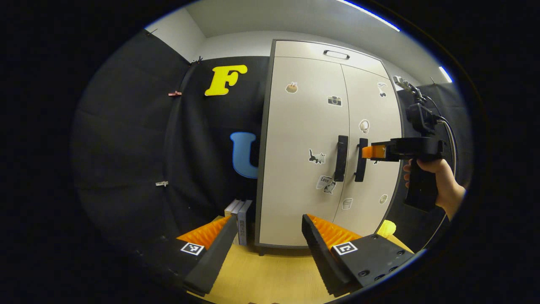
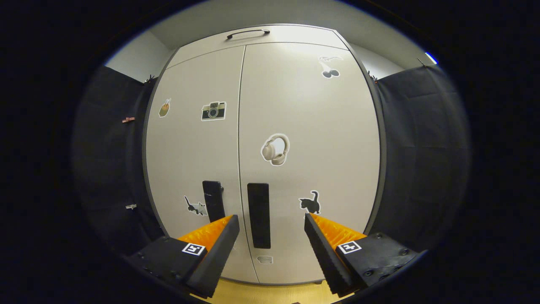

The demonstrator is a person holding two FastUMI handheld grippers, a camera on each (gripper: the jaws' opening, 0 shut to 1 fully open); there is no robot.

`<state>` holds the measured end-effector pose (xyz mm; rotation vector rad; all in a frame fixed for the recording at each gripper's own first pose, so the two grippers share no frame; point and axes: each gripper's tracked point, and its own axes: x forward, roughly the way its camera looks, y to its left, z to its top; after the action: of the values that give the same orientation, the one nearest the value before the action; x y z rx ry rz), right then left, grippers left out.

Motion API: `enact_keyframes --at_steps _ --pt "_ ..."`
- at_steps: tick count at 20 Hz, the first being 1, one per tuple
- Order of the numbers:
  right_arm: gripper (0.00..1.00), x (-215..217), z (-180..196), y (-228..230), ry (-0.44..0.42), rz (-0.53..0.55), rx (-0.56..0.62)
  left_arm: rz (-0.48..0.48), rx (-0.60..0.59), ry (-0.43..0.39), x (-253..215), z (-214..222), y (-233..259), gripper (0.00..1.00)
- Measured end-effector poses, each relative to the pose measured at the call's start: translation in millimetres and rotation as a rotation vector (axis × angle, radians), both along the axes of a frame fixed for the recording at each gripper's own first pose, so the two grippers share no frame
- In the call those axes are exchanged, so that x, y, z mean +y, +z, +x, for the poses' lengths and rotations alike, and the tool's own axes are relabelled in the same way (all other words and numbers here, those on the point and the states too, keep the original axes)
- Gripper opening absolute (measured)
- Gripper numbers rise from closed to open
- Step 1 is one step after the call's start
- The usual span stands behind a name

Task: Open the right door of the double-door shoe cabinet with the right hand, and open the left door with the left hand.

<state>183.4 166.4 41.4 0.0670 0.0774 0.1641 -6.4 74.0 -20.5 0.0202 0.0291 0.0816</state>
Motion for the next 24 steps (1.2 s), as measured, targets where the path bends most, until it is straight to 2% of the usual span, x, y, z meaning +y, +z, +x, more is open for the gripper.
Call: enact_keyframes --at_steps 5,8,11,12,13,14,15,20,21,23,24 --pt "0.98 9 34 -31 -0.024 -0.046 0.09 -0.011 0.037 0.065 24 -17 -14 0.95" --pt "0.98 5 46 -36 -0.05 -0.069 0.086 -0.016 0.047 0.093 35 -26 -20 0.95" --pt "0.77 13 47 -35 -0.03 -0.037 0.085 -0.016 0.052 0.112 45 -35 -22 0.95" --pt "0.74 16 47 -36 -0.025 -0.024 0.099 -0.02 0.059 0.115 47 -37 -25 0.95" --pt "0.61 21 46 -36 -0.022 -0.001 0.11 -0.029 0.074 0.115 48 -39 -28 0.95" --pt "0.55 23 45 -38 -0.027 0.017 0.125 -0.036 0.078 0.121 49 -43 -30 0.95" --pt "0.39 23 45 -37 -0.041 0.023 0.124 -0.041 0.071 0.128 52 -45 -28 0.95" --pt "0.36 23 46 -37 -0.041 0.022 0.121 -0.02 0.065 0.122 56 -49 -28 0.95" --pt "0.31 23 46 -37 -0.042 0.018 0.118 -0.014 0.066 0.115 57 -50 -28 0.95" --pt "0.29 23 45 -38 -0.037 0.01 0.118 -0.001 0.067 0.099 58 -52 -26 0.95" --pt "0.24 23 47 -38 -0.031 0.014 0.125 0.004 0.064 0.091 58 -54 -26 0.95"
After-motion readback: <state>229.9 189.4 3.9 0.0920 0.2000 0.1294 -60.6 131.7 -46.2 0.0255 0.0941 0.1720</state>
